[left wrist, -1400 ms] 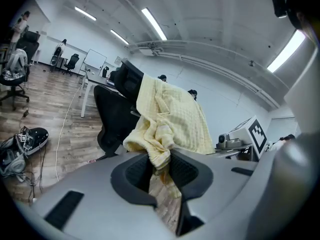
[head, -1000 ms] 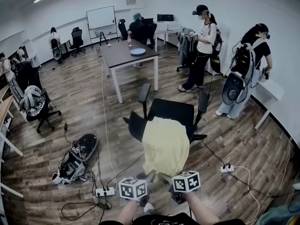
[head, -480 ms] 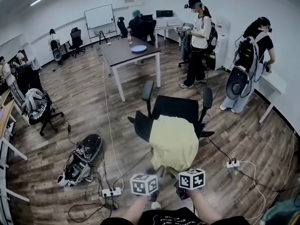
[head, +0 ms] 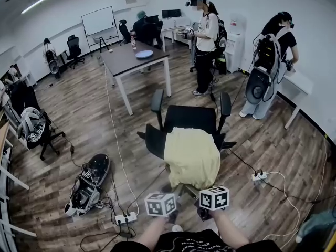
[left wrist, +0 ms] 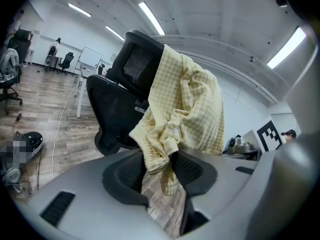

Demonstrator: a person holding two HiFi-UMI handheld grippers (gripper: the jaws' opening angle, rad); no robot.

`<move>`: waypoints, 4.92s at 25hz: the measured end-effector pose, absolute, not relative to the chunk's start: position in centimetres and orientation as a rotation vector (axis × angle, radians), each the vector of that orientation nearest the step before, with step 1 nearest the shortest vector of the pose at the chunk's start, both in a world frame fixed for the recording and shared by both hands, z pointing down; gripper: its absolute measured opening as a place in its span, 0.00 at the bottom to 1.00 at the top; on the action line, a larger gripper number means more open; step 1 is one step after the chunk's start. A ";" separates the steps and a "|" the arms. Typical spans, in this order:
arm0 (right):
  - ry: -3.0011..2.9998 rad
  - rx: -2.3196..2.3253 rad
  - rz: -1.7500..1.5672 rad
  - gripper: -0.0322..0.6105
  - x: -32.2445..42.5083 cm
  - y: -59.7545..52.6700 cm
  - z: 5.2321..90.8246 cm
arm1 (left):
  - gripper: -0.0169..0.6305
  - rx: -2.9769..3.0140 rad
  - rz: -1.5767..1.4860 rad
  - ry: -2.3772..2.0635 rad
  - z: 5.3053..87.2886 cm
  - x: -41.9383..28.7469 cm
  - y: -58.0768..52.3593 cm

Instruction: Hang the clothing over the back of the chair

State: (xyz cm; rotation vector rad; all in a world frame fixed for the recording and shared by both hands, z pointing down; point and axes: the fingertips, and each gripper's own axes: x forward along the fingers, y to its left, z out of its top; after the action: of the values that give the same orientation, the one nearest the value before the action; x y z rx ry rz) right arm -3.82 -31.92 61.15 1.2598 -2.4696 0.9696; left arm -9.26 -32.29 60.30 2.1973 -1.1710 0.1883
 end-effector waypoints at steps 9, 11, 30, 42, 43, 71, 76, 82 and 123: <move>-2.481 1.343 0.933 0.68 -1.9 -31.2 59.8 | 0.43 2.176 0.183 -1.223 60.3 -10.1 -31.4; -2.460 1.354 0.941 0.72 -1.4 -30.6 60.1 | 0.43 2.164 0.170 -1.231 60.2 -10.1 -30.9; -2.454 1.205 0.964 0.73 2.8 -22.5 61.0 | 0.43 2.054 0.082 -1.419 59.5 -7.8 -22.8; -2.502 1.182 0.791 0.61 3.8 -19.9 58.8 | 0.43 2.100 0.105 -1.375 59.0 -4.5 -19.2; -2.497 1.199 0.770 0.54 4.2 -19.8 58.7 | 0.43 2.102 0.103 -1.377 58.9 -4.3 -19.0; -2.446 1.392 0.608 0.12 7.4 -19.1 57.6 | 0.04 2.112 0.131 -1.447 58.7 -2.2 -17.9; -2.419 1.414 0.614 0.06 7.7 -18.5 58.6 | 0.04 2.163 0.132 -1.415 58.2 -0.3 -17.4; -2.406 1.398 0.549 0.06 7.3 -18.0 58.8 | 0.04 2.159 0.136 -1.426 58.2 -0.1 -17.2; -2.492 1.503 0.358 0.06 7.1 -17.1 55.4 | 0.04 2.217 0.046 -1.526 54.9 -1.1 -16.4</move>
State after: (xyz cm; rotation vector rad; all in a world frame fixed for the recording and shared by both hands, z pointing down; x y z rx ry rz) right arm 7.14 -17.12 55.40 1.5028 -2.4920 0.3581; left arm -1.12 -16.40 54.94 2.2171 -1.5257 0.0464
